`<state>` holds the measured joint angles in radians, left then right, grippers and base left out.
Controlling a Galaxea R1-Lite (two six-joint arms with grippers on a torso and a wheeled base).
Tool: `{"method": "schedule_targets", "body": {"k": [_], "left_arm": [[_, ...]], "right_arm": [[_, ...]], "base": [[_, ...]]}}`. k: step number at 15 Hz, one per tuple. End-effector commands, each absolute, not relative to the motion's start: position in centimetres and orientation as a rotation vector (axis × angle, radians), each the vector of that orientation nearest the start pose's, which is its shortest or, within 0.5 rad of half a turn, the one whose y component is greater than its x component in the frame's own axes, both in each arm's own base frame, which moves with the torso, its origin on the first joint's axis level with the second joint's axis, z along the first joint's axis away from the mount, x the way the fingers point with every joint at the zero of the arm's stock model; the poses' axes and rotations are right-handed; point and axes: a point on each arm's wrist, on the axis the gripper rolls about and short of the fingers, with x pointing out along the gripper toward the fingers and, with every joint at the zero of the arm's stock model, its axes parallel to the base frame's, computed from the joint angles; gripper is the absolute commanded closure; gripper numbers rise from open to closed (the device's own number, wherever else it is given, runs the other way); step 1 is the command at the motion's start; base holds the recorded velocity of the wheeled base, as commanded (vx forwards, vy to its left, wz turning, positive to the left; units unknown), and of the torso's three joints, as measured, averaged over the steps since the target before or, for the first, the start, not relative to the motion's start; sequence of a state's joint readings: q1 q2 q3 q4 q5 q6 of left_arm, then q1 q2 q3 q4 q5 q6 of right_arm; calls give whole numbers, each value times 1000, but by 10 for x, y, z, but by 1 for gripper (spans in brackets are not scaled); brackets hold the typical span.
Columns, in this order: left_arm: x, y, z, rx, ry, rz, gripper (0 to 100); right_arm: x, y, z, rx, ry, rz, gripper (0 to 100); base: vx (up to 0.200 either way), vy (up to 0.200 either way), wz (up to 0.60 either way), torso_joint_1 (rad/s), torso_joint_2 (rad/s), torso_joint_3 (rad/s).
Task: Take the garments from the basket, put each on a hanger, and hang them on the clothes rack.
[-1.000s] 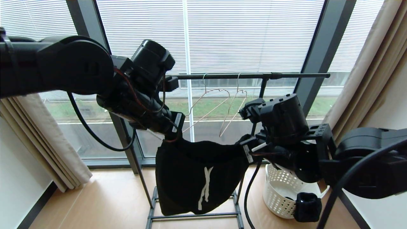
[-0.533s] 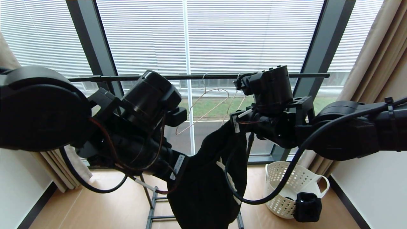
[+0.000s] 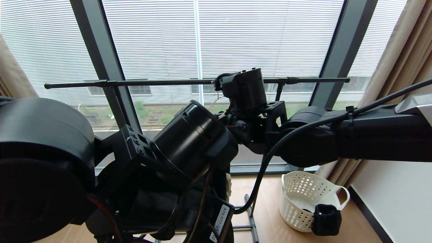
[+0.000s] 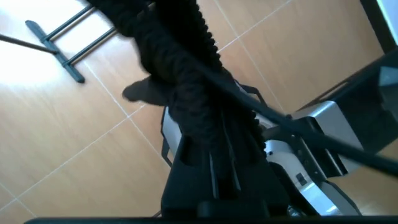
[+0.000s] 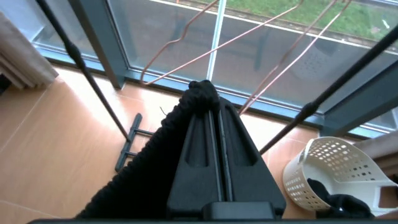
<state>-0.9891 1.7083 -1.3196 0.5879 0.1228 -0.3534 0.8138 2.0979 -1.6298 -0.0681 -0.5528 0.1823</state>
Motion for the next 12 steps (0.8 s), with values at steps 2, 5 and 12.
{"method": "schedule_targets", "body": {"k": [2, 5, 12], "left_arm": [[158, -244, 215, 218, 968, -635, 100], [161, -235, 209, 205, 985, -569, 100], [218, -195, 201, 200, 941, -306, 100]], "right_arm": [[306, 313, 201, -81, 343, 235, 100], [309, 304, 202, -48, 353, 205, 100], [282, 198, 206, -105, 442, 48, 100]], "base": [[0, 0, 0, 0, 0, 0], [0, 0, 0, 0, 0, 0], [0, 0, 0, 0, 0, 0]]}}
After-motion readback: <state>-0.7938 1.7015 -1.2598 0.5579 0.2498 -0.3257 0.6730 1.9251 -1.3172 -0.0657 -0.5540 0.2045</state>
